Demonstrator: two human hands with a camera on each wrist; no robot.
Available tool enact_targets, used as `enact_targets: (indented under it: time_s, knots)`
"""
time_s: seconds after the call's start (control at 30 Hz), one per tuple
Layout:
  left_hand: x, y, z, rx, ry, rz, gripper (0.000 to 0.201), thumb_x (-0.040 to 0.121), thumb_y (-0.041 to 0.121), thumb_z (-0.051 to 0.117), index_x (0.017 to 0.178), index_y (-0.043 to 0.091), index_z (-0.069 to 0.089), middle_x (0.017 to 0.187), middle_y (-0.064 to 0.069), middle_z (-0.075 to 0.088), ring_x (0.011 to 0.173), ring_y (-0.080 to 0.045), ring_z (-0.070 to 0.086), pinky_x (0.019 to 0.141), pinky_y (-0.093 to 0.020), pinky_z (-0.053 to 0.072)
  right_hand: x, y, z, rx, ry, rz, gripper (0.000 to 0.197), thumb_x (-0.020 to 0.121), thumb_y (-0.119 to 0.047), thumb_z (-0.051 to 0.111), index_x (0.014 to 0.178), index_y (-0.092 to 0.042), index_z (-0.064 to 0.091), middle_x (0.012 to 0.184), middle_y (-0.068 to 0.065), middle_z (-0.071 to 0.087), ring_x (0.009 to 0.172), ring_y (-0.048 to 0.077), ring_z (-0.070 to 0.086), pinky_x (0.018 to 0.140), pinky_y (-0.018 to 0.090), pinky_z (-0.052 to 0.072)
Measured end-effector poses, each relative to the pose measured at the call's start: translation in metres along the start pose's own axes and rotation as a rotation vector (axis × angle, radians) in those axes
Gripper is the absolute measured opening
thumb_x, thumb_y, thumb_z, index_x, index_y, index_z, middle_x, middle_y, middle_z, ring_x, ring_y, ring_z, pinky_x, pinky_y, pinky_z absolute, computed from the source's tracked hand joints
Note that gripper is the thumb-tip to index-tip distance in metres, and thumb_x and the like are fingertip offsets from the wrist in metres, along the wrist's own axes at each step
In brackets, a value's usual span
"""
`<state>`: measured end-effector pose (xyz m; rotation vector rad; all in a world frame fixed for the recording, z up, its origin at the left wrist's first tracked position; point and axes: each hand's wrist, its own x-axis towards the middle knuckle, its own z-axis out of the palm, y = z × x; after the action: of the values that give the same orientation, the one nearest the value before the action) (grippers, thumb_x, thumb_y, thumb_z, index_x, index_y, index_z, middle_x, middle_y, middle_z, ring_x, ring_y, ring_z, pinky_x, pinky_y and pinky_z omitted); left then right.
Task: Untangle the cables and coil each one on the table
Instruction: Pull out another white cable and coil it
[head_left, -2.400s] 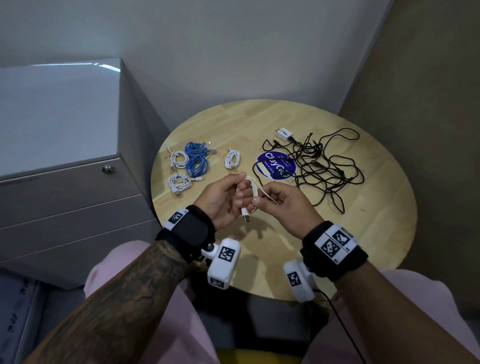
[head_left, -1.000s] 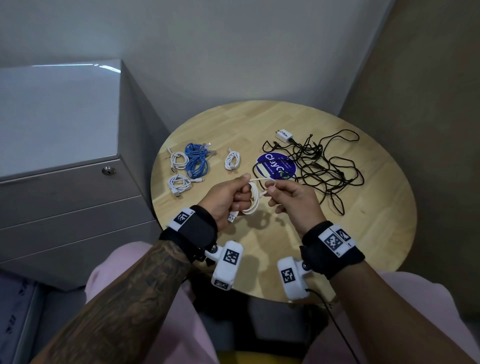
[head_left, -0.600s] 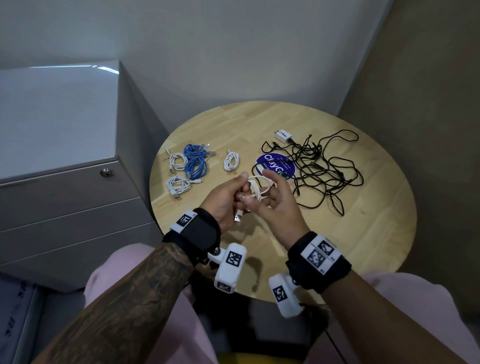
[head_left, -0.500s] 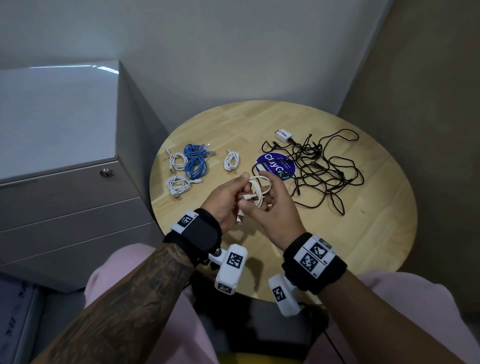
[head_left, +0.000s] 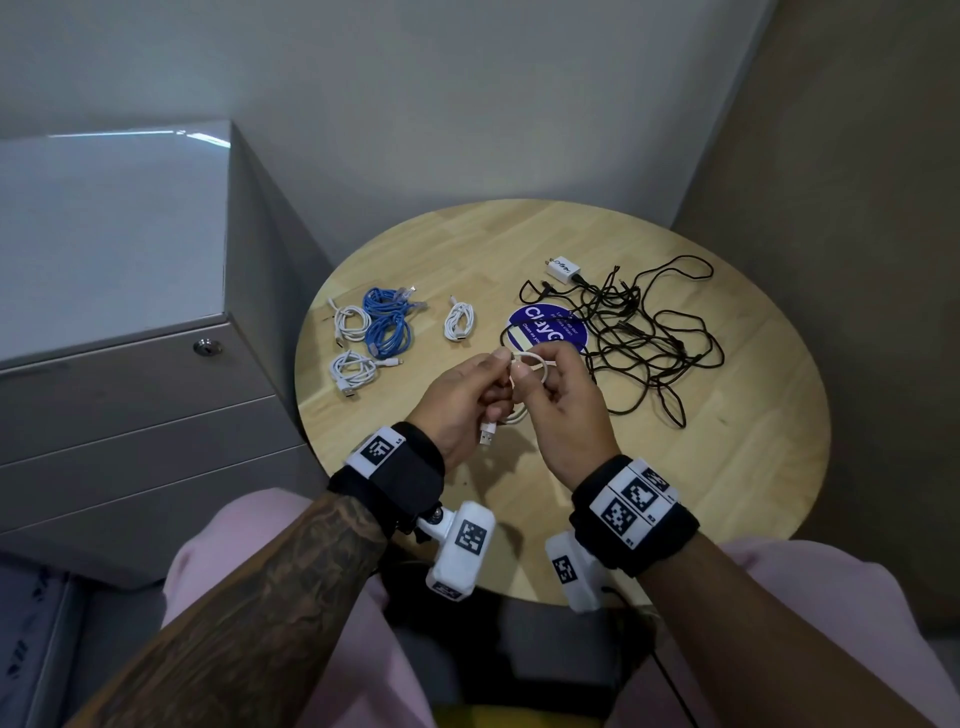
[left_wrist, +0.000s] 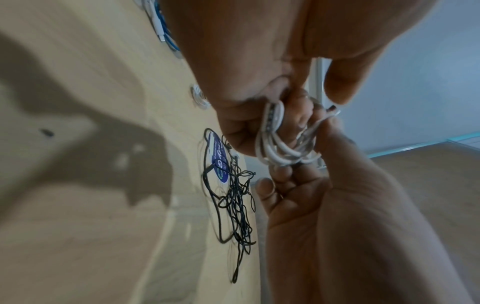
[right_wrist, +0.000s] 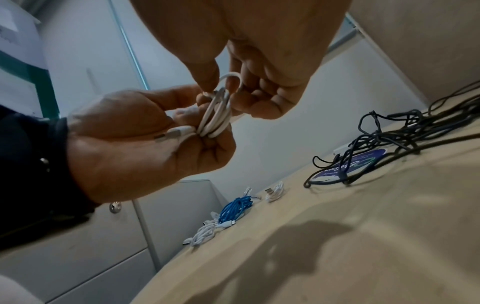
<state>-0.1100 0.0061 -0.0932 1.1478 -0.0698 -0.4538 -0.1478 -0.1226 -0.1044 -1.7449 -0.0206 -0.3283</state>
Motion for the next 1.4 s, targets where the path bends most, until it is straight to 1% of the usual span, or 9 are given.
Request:
enact_targets:
  time_s: [0.13,0.33,0.57,0.67,0.77,0.9,1.07,1.27,1.4]
  knots:
    - [0.005,-0.001,-0.005,0.023,-0.004,0.04,0.024,0.101,0.026,0.05,0.097,0.003,0.054,0.063,0.002,0.034,0.052,-0.007,0.027,0.046,-0.015,0.026,0.006,0.0,-0.007,-0.041,0.028,-0.058,0.009,0.101,-0.018,0.059,0.103,-0.021,0.067,0.097,0.0,0.07,0.089,0.011,0.064,0.082,0.035,0.054]
    - [0.003,-0.001,-0.003,0.23,0.0,0.1,0.03,0.1,0.025,0.05,0.077,0.006,0.05,0.052,0.009,0.036,0.046,-0.008,0.026,0.045,-0.018,0.025,0.004,-0.008,-0.012,0.022,0.028,-0.084,0.023,0.095,-0.009,0.067,0.099,-0.03,0.073,0.099,0.002,0.074,0.092,0.019,0.067,0.08,0.022,0.052]
    - [0.001,0.0,-0.007,0.271,0.052,0.109,0.044,0.084,0.045,0.063,0.059,0.014,0.043,0.054,0.001,0.024,0.047,-0.012,0.017,0.045,-0.021,0.018,0.006,-0.009,-0.012,0.026,-0.071,-0.068,0.018,0.092,-0.006,0.071,0.11,-0.009,0.072,0.081,0.014,0.062,0.075,0.016,0.055,0.067,0.035,0.049]
    - [0.002,-0.001,-0.007,0.25,-0.005,0.03,0.041,0.098,0.032,0.053,0.064,0.012,0.044,0.052,0.004,0.027,0.046,-0.009,0.02,0.043,-0.018,0.02,0.011,-0.011,-0.016,-0.003,-0.087,-0.071,0.015,0.093,-0.004,0.068,0.103,-0.013,0.074,0.082,0.022,0.063,0.073,0.016,0.055,0.067,0.037,0.05]
    - [0.003,-0.003,-0.003,0.22,-0.101,-0.017,0.025,0.1,0.01,0.049,0.074,0.009,0.049,0.051,0.007,0.038,0.045,-0.006,0.026,0.043,-0.016,0.023,0.012,-0.008,-0.019,-0.041,0.019,-0.058,0.021,0.091,-0.001,0.067,0.101,-0.017,0.076,0.082,0.01,0.068,0.071,0.012,0.057,0.069,0.031,0.051]
    - [0.003,-0.002,-0.004,0.219,-0.062,0.036,0.032,0.099,0.011,0.052,0.067,0.014,0.053,0.052,0.005,0.034,0.045,-0.008,0.027,0.045,-0.019,0.024,0.011,-0.007,-0.023,0.04,-0.008,-0.018,0.025,0.096,-0.01,0.067,0.12,-0.016,0.069,0.078,0.009,0.064,0.068,0.014,0.06,0.07,0.03,0.053]
    - [0.002,-0.009,-0.006,0.264,-0.055,0.099,0.017,0.1,0.006,0.048,0.085,0.002,0.052,0.051,0.004,0.04,0.044,-0.008,0.031,0.047,-0.02,0.027,0.013,-0.006,-0.025,0.061,-0.169,0.152,0.014,0.095,-0.015,0.068,0.107,-0.016,0.077,0.079,0.0,0.068,0.07,0.008,0.056,0.066,0.023,0.049]
    - [0.006,-0.009,-0.006,0.342,-0.043,-0.019,0.015,0.091,0.006,0.062,0.079,0.006,0.053,0.057,-0.003,0.041,0.047,-0.011,0.032,0.047,-0.022,0.025,0.031,-0.009,-0.045,-0.016,0.153,0.099,0.018,0.098,-0.026,0.064,0.089,-0.018,0.077,0.064,-0.011,0.056,0.064,0.009,0.047,0.063,0.023,0.041]
    - [0.006,-0.013,-0.005,0.343,-0.166,-0.096,0.02,0.09,0.012,0.065,0.1,0.013,0.048,0.054,0.006,0.054,0.045,-0.007,0.04,0.046,-0.02,0.031,0.039,-0.011,-0.05,-0.056,0.275,0.049,0.016,0.098,-0.022,0.064,0.089,-0.016,0.076,0.077,-0.007,0.069,0.067,-0.002,0.056,0.071,0.023,0.048]
